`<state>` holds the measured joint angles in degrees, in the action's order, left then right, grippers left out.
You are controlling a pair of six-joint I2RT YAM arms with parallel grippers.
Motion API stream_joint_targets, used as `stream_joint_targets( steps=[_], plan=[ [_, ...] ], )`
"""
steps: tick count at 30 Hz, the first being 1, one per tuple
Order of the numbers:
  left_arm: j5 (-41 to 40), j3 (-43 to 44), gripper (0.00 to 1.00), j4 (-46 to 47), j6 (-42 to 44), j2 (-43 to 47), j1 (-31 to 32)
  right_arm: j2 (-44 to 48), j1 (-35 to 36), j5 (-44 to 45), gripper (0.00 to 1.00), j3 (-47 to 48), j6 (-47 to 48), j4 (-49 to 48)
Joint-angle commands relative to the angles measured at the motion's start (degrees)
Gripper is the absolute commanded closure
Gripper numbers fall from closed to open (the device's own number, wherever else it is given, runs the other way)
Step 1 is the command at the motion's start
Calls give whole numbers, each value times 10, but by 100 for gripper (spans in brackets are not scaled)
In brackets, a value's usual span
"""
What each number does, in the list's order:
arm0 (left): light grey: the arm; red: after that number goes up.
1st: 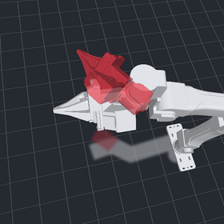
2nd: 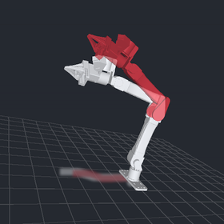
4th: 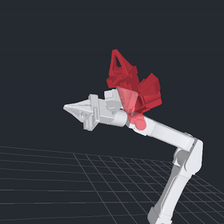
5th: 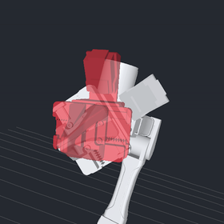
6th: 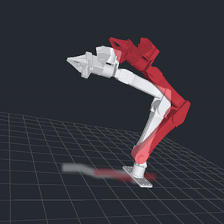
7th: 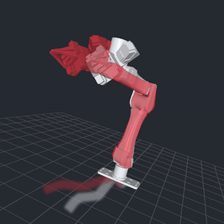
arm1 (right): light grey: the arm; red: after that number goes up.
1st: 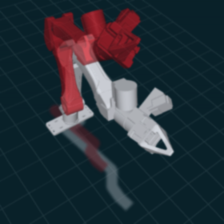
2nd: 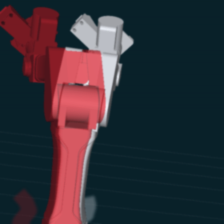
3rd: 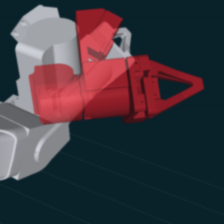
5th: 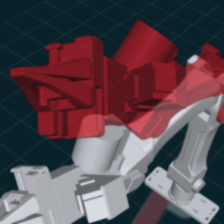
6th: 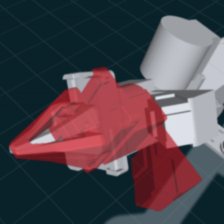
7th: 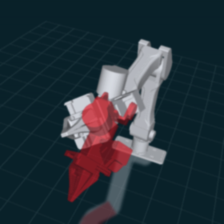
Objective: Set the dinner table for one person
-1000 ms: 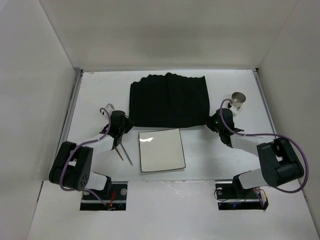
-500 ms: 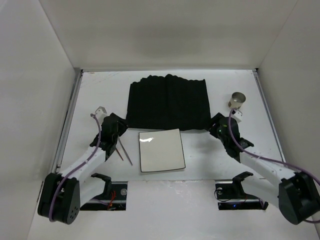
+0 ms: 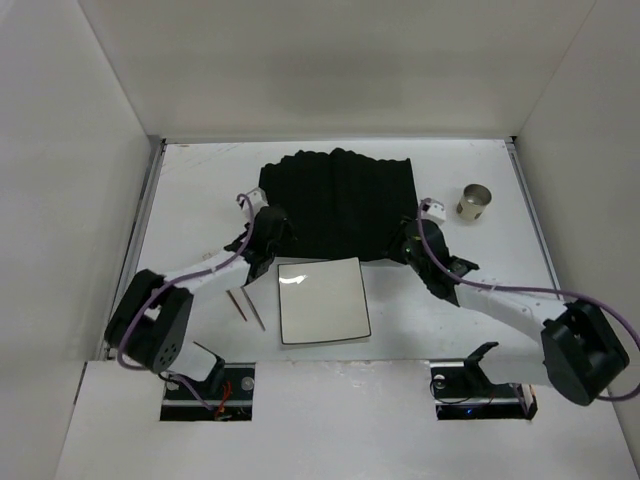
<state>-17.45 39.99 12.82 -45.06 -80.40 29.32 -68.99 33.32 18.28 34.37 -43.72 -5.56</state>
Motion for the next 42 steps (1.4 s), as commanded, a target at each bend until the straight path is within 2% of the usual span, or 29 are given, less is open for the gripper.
stream_joint_targets(
  steps=[1,5,8,10,13,16,20,23,28,31,35,42],
  plan=[
    [1,37,54,21,20,-50,12,-63,21,-32,60,38,12,-77],
    [14,70,55,16,23,-113,3,-164,-1,-47,68,62,-11,-103],
    [45,71,67,9,11,-143,-18,-204,-3,-46,84,62,-33,-94],
    [59,48,73,14,4,-146,-33,-205,-2,-40,88,33,-57,-101],
    [65,8,78,18,-8,-136,-48,-204,-2,-33,88,-6,-82,-117],
    [59,-32,78,27,-11,-108,-41,-191,0,-28,88,-26,-87,-120],
    [59,-54,78,25,-13,-71,-23,-163,0,-11,81,-23,-73,-106],
    [59,-45,77,3,-10,-26,-19,-125,0,-6,73,-3,-47,-82],
    [46,14,74,-38,0,16,14,-100,30,6,71,46,-28,-45],
    [51,58,73,-45,4,-18,44,-137,37,-19,75,63,-24,-80],
    [73,127,73,-54,5,-112,89,-197,37,-37,80,68,-36,-111],
    [93,178,76,-50,0,-238,105,-226,36,-42,84,25,-62,-140]
  ],
)
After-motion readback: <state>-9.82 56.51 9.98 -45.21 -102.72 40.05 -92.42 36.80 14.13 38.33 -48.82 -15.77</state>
